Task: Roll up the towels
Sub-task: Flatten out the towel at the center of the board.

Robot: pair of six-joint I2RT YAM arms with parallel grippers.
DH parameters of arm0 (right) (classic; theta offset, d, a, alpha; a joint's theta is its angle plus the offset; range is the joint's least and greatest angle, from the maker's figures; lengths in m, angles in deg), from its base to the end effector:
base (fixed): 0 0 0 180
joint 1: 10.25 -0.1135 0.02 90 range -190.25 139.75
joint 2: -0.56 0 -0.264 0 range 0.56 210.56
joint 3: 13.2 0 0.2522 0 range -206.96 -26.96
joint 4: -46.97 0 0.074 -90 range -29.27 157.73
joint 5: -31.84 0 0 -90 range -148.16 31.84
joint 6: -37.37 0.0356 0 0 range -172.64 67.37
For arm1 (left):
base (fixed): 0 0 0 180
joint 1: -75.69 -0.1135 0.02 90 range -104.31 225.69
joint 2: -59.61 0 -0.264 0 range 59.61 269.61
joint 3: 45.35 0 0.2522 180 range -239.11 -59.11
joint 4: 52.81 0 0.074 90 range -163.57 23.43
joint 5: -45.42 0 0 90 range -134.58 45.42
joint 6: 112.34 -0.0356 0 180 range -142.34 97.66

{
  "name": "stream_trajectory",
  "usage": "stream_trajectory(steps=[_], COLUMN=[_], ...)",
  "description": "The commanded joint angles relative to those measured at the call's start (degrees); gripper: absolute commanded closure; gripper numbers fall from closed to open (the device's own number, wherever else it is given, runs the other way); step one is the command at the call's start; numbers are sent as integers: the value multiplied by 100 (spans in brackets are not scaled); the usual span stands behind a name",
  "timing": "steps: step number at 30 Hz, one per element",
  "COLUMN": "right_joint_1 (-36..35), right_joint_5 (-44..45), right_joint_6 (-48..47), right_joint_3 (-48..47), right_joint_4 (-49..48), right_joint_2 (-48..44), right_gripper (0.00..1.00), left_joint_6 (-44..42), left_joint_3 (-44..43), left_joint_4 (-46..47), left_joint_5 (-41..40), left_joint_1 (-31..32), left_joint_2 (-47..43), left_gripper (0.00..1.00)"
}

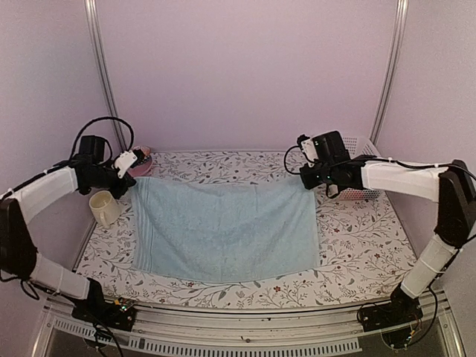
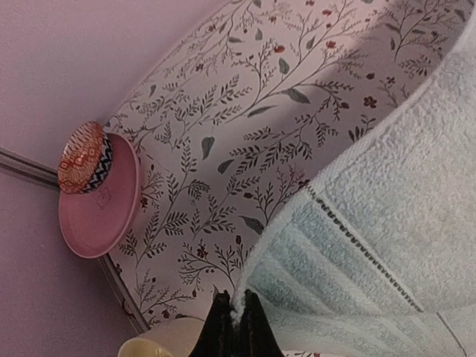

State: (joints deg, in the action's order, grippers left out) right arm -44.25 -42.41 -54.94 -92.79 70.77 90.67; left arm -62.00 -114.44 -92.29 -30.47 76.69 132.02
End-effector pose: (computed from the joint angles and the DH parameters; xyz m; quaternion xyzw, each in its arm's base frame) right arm 0.3021 0.1921 0.2704 -0.2121 0.8522 0.0098 0.4781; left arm 0.2714 -0.0134 0.2768 0.3621 0.8357 0.0253 0.4122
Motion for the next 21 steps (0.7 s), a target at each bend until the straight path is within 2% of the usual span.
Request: stream_trajectory(steps=[1,5,9,15,21], right_joint_1=[482,767,880,904,916], right_joint_5=[-160,-661,-922,-1196,-1770], right_joint_6=[-28,-240,-488,-969,-1303], right_joint_3=[-843,-1606,-2096,-2451,-2036], right_joint_4=[-152,-256,-333,-346,-486], right_joint_2=[1276,2286,2824,3073,2599], right_gripper=[98,98,98,98,98], left_joint_6=[65,90,-3,-300,-866], left_joint_3=[-374,-1039,-1342,-1136,-389], left_joint_4=[720,932,1403,2265,2859], left_joint_5=[-839,-1522,-1846,-1914,-1514], left_joint_1=[-32,3,67,180,181], left_joint_2=[1414,2752,3455,3427,2717], left_gripper=[100,100,100,100,100])
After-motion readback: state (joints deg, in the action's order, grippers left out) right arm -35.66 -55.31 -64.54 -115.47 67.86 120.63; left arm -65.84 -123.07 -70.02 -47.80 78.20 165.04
